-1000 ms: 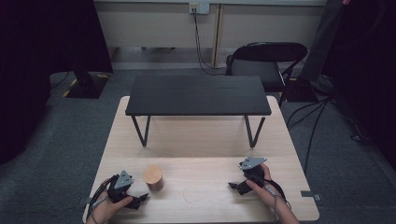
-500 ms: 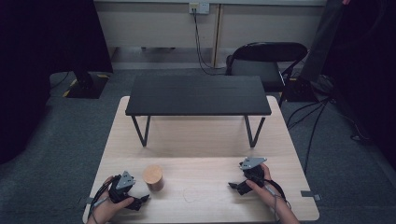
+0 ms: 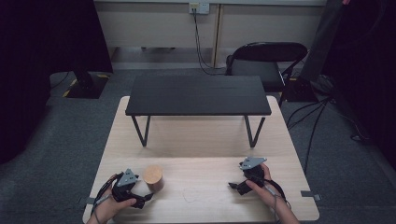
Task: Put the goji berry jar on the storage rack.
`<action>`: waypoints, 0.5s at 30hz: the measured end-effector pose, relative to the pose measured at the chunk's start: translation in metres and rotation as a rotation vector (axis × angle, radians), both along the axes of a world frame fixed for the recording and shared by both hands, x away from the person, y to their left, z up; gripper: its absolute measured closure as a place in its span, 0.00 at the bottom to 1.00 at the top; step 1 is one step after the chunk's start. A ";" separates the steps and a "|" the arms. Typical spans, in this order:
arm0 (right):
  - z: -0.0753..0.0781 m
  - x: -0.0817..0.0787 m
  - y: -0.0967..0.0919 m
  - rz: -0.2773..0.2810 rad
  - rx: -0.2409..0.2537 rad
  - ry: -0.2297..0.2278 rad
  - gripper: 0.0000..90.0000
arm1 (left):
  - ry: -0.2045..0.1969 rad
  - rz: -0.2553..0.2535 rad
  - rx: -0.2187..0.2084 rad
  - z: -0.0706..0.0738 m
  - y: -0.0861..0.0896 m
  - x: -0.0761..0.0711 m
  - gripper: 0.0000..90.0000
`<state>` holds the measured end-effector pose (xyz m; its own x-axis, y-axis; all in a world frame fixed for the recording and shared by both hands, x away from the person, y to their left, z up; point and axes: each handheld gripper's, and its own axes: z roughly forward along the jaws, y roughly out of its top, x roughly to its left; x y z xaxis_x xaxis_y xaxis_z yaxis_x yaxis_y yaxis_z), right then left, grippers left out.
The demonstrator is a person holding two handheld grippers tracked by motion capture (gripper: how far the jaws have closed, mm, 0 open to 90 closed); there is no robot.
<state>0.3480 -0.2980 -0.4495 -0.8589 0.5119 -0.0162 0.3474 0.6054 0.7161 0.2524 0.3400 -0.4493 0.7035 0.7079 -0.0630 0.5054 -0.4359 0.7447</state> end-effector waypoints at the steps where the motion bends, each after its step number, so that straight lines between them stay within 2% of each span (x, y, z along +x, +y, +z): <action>1: 0.000 0.000 0.000 0.000 0.000 0.000 0.00 | 0.001 0.000 -0.003 0.000 -0.001 0.001 0.01; 3: 0.000 0.000 0.000 0.000 0.000 0.000 0.00 | 0.001 -0.008 0.003 0.001 -0.003 0.002 0.01; 6: 0.000 0.000 0.000 0.000 0.000 0.000 0.00 | 0.016 -0.004 -0.012 0.001 -0.007 0.006 0.01; 9: 0.000 0.000 0.000 0.000 0.000 0.000 0.00 | 0.016 -0.014 -0.002 0.003 -0.010 0.010 0.01; 15: 0.000 0.000 0.000 0.000 0.000 0.000 0.00 | 0.023 -0.020 -0.020 0.002 -0.014 0.016 0.02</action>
